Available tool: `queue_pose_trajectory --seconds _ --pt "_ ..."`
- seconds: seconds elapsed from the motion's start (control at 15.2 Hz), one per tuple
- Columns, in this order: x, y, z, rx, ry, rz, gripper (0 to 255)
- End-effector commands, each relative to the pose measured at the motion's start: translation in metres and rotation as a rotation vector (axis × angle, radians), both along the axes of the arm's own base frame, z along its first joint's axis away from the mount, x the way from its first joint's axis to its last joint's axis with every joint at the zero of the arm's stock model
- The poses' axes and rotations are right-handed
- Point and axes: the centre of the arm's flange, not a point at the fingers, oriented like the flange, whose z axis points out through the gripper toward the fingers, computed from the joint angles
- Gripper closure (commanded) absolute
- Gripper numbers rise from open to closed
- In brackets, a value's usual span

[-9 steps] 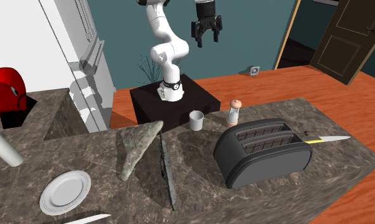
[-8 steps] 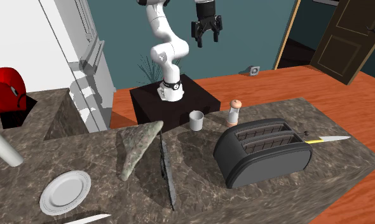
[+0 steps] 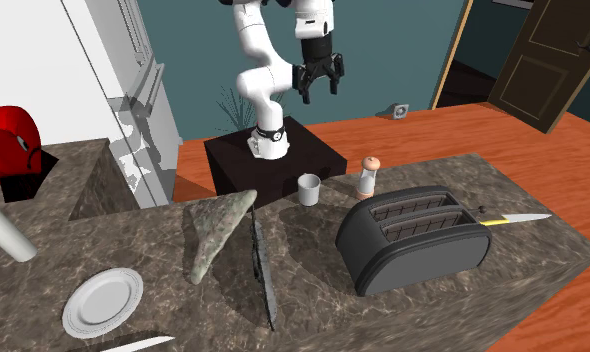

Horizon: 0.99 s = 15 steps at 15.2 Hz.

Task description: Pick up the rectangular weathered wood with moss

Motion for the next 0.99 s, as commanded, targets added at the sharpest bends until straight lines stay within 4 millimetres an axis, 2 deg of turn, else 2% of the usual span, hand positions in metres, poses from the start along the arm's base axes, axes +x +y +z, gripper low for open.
queue_pose_trajectory --seconds 0.0,0.92 --pt "0.014 -0.016 -0.022 0.001 0.007 -0.02 0" --pt "0.091 -0.13 -0.148 0.012 0.059 -0.153 0"
